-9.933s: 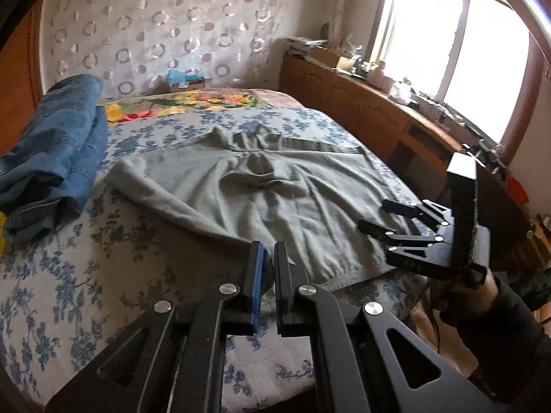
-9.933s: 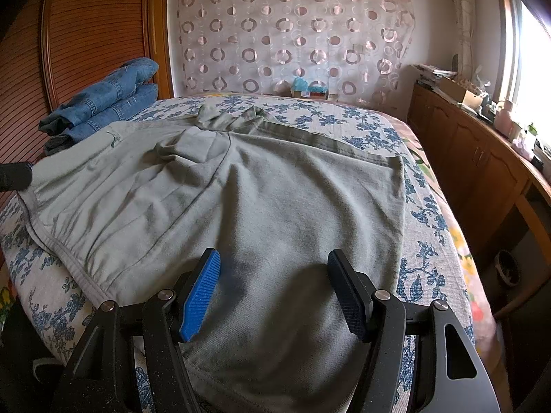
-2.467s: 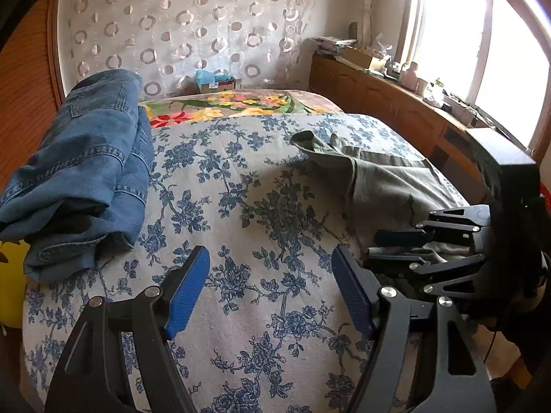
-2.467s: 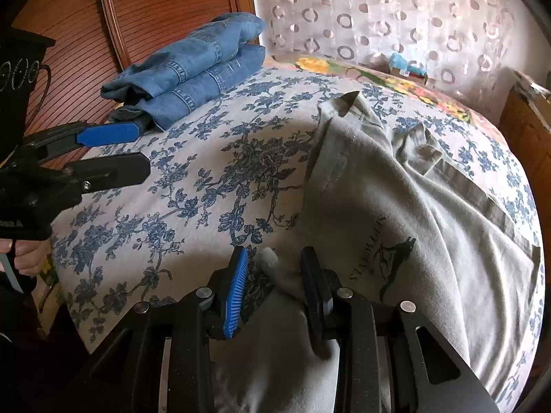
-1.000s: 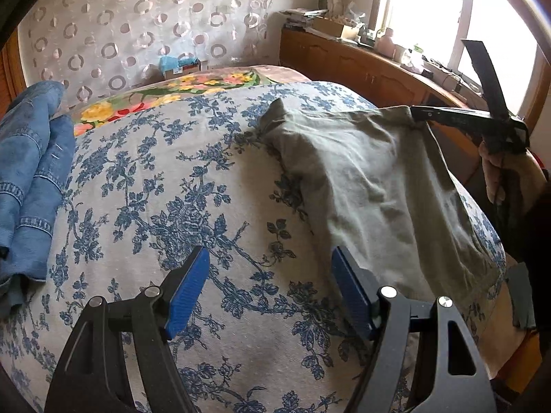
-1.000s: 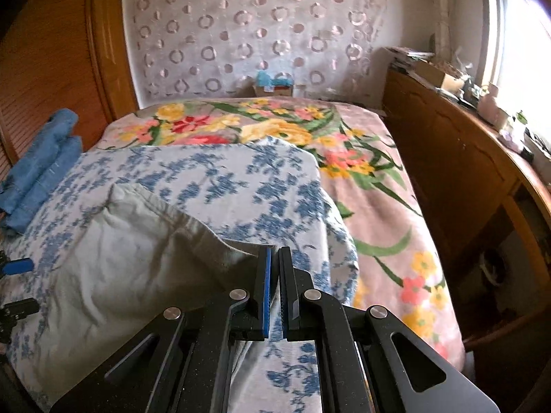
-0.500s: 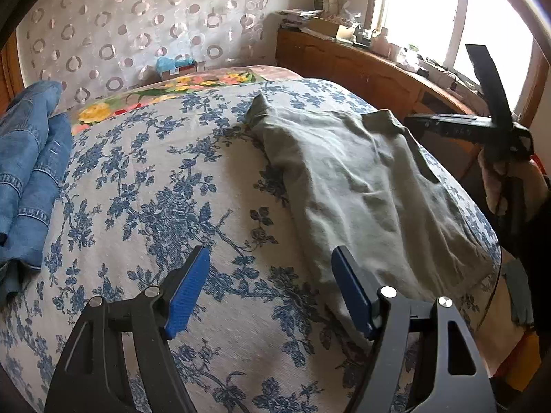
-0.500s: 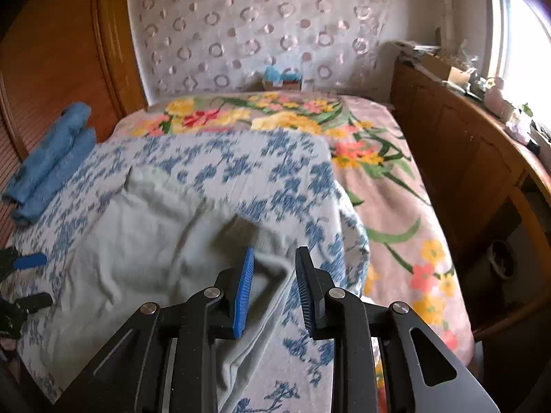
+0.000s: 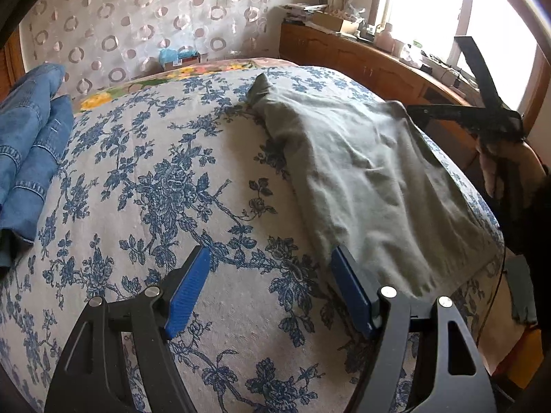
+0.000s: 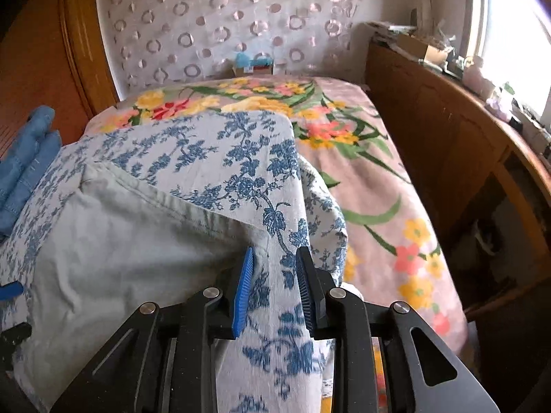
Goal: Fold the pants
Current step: 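Lower the pants edge onto the stack and open the right tool, then move both tools to the cuff end of the grey-green pants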
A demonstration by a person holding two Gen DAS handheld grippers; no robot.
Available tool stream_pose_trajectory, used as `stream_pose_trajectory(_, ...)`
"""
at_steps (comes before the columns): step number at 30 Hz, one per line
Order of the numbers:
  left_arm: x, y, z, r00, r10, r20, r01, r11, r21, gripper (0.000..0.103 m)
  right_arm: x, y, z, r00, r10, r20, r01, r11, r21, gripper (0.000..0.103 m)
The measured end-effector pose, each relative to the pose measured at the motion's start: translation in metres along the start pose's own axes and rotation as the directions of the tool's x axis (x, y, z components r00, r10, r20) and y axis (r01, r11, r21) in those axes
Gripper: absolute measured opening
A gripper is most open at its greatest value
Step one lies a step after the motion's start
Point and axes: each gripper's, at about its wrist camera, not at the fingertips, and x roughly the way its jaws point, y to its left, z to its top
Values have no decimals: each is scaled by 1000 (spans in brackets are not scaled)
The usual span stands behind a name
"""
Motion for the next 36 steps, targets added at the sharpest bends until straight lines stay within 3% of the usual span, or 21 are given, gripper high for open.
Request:
stream_pose_trajectory(11, -24, -22, -11, 999, -14, 38, 13, 999, 34, 74, -65, 18, -63, 992, 119, 38, -118, 993, -25, 27)
stream_pose_trajectory(18, -45, -36, -21, 997, -7, 71, 3, 998, 61, 74, -95, 22, -105, 988, 145, 45, -143, 989, -46, 29)
stream_pose_trajectory(22, -56, -44, -29, 996, -2, 88, -4, 997, 71, 74, -107, 21, -122, 987, 156, 46, -155, 987, -33, 37)
stream_pose_trajectory(36, -67, -49, -56, 997, 6, 82, -11, 998, 66, 74, -133, 27, -150, 984, 163, 66, -161, 986, -36, 41)
